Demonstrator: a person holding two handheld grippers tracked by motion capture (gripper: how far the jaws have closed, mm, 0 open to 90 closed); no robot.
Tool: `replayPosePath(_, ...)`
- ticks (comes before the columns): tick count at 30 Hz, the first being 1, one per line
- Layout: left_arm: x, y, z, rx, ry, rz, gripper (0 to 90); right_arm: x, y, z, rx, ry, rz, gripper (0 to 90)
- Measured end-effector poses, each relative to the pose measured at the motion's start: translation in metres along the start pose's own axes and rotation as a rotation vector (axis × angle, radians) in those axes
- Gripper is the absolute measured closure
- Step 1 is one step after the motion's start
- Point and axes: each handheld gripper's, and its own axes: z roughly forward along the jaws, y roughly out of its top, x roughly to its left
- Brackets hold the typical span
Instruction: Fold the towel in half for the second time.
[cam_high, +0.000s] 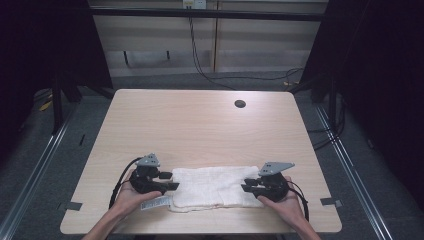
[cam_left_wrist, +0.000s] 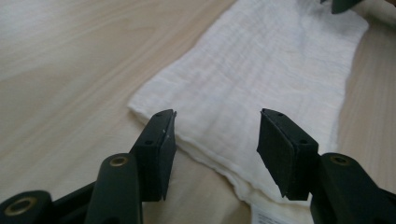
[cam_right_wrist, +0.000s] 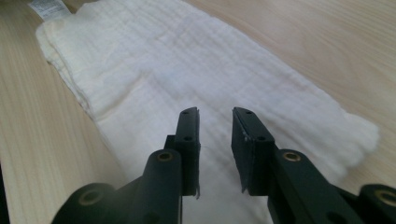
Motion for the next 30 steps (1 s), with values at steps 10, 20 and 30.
replayPosePath(10,0.02,0.017,0.0,0.016,0.037,-0.043,39.2,0.025,0.019,0.026,0.026,0.117,-0.042,54.1)
replayPosePath(20,0.032,0.045,-0.001,-0.026,0.05,-0.017,40.5,0.045,0.043,0.045,0.024,0.187,-0.079,51.5)
replayPosePath(30,0.025,0.037,0.004,-0.003,0.053,0.013,42.1,0.078,0.075,0.079,0.049,0.284,-0.158,55.0)
